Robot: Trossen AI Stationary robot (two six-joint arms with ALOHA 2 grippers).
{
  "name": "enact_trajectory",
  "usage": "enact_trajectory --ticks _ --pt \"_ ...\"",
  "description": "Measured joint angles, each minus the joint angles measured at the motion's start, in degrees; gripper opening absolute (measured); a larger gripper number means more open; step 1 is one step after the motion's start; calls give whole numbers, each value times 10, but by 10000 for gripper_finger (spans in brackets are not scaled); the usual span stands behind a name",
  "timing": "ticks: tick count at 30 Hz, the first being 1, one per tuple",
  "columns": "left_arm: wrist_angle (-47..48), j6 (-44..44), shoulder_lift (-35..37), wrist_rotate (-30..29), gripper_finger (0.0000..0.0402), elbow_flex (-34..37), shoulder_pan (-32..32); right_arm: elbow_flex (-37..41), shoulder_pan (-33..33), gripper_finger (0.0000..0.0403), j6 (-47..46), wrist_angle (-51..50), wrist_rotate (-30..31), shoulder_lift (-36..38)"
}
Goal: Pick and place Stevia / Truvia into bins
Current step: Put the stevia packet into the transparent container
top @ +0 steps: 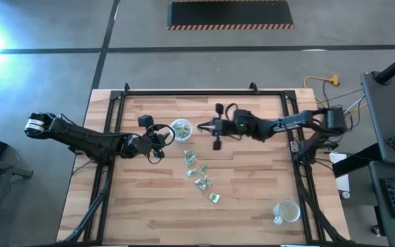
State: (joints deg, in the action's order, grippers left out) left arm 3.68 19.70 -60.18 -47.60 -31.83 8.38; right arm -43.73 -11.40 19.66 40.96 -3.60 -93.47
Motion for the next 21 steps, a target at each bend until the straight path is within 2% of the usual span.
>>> enact_trajectory --ticks 3,10,14,21 --pt "1 0 0 -1 154 0 0 -49 -4 8 0 -21 -1 -55" --pt "34 -14 0 -16 154 0 0 -174 -20 8 -2 -170 -12 -128" --pt "62 -33 0 -39 154 0 0 -220 -25 8 -10 -183 -55 -163" --pt "74 -44 0 -44 154 0 0 -276 -36 8 -25 -250 -61 -215"
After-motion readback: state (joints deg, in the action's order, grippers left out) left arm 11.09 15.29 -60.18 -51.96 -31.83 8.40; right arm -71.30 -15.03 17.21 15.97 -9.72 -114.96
